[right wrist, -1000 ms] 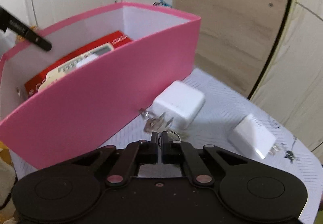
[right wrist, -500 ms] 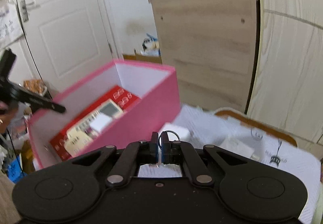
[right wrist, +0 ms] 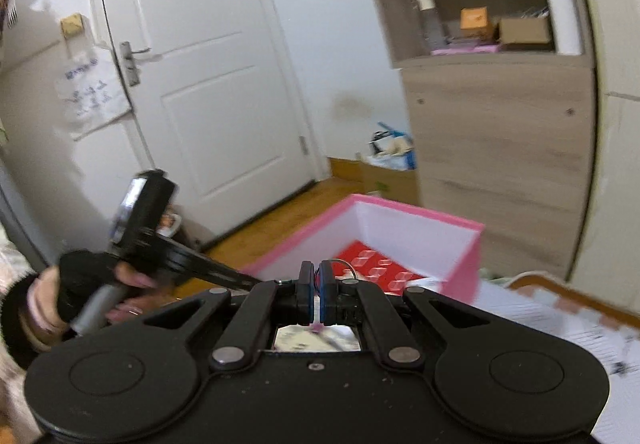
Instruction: Organize rigid objects
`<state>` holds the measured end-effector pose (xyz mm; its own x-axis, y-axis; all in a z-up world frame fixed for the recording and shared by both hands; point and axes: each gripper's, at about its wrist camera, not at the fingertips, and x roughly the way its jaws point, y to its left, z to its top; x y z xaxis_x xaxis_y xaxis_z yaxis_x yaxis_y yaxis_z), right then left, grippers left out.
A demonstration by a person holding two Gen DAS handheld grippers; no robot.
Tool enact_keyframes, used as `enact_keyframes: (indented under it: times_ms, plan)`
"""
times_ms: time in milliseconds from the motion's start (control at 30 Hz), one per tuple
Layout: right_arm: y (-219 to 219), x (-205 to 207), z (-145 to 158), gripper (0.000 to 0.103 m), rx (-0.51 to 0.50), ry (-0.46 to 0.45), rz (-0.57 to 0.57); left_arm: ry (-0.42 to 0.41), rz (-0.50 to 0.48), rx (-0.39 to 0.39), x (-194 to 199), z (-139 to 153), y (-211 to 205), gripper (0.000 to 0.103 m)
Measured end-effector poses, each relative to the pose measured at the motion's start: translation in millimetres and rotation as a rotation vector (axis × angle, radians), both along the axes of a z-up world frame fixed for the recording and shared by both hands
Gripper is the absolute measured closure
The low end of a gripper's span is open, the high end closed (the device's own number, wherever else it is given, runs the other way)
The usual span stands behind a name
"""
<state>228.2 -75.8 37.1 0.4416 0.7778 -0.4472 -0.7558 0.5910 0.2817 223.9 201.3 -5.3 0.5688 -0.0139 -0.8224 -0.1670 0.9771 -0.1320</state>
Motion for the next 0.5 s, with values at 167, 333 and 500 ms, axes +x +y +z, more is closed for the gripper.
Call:
enact_keyframes:
  times_ms: [167, 333, 500]
  plan:
    - [28, 10, -11, 0.1, 0.05, 0.156, 0.041, 0.0, 0.006, -0.022, -1, 0, 3, 0.098]
    - [65, 24, -40, 0.1, 0.039, 0.303, 0.058, 0.003, 0.011, -0.027, 0, 1, 3, 0.098]
    - [87, 45, -65, 0.1, 0.05, 0.41, 0.017, 0.004, 0.014, -0.04, 1, 0, 5, 0.097]
